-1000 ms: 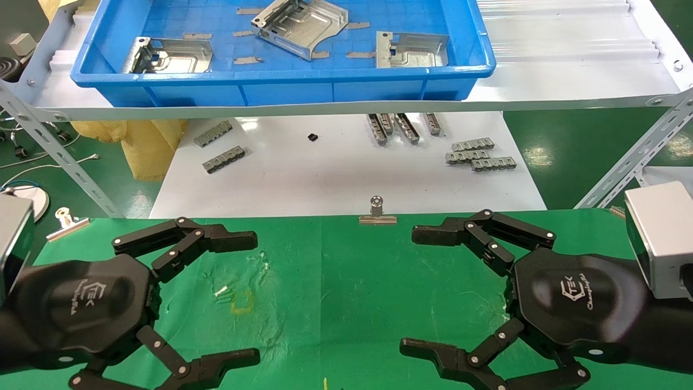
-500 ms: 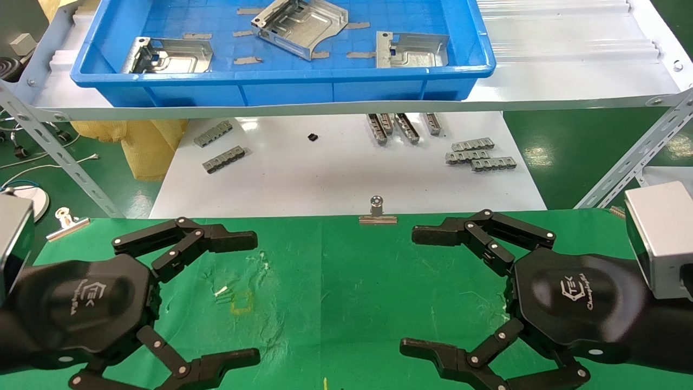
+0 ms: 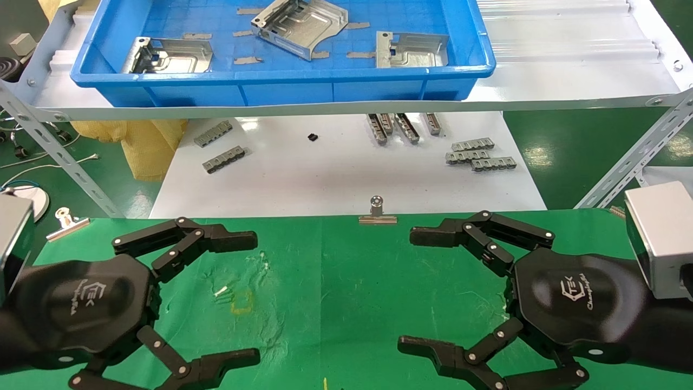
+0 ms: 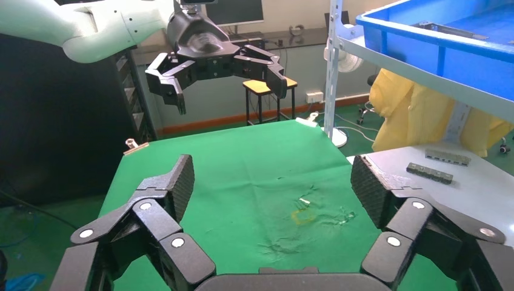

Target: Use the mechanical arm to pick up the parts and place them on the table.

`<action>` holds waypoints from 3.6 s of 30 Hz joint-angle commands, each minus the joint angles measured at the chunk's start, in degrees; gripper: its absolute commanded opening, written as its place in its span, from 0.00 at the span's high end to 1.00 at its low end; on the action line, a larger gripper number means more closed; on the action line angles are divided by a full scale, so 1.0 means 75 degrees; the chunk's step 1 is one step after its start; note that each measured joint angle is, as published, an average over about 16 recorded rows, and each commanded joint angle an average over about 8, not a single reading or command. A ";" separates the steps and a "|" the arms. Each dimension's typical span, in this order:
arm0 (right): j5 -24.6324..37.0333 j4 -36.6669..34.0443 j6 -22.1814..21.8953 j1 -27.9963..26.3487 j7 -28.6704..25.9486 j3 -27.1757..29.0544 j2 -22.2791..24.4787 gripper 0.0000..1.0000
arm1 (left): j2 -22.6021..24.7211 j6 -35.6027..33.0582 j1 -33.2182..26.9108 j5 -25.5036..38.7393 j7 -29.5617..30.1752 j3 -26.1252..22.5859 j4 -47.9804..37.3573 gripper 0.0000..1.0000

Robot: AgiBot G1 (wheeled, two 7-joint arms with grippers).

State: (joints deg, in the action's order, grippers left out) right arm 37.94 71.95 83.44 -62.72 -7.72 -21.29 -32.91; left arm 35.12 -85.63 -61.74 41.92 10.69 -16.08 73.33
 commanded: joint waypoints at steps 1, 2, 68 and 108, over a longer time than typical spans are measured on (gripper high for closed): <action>0.0000 0.0000 0.0000 0.0000 0.0000 0.0000 0.0000 1.00 | 0.0000 0.0000 0.0000 0.0000 0.0000 0.0000 0.0000 0.00; 0.0000 0.0000 0.0000 0.0000 0.0000 0.0000 0.0000 1.00 | 0.0000 0.0000 0.0000 0.0000 0.0000 0.0000 0.0000 0.00; -0.0001 -0.0001 0.0001 -0.0001 0.0001 -0.0002 0.0000 1.00 | 0.4621 0.3386 -0.6854 0.4532 0.0228 -0.1979 -0.7076 0.00; -0.0002 -0.0001 0.0000 -0.0001 0.0002 -0.0003 0.0001 1.00 | 0.5729 0.6549 -0.7024 0.4830 0.1847 -0.3526 -0.8316 1.00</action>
State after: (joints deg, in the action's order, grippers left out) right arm 37.93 71.94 83.44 -62.73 -7.70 -21.32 -32.90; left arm 78.09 -36.48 -114.45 78.25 24.35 -42.62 10.95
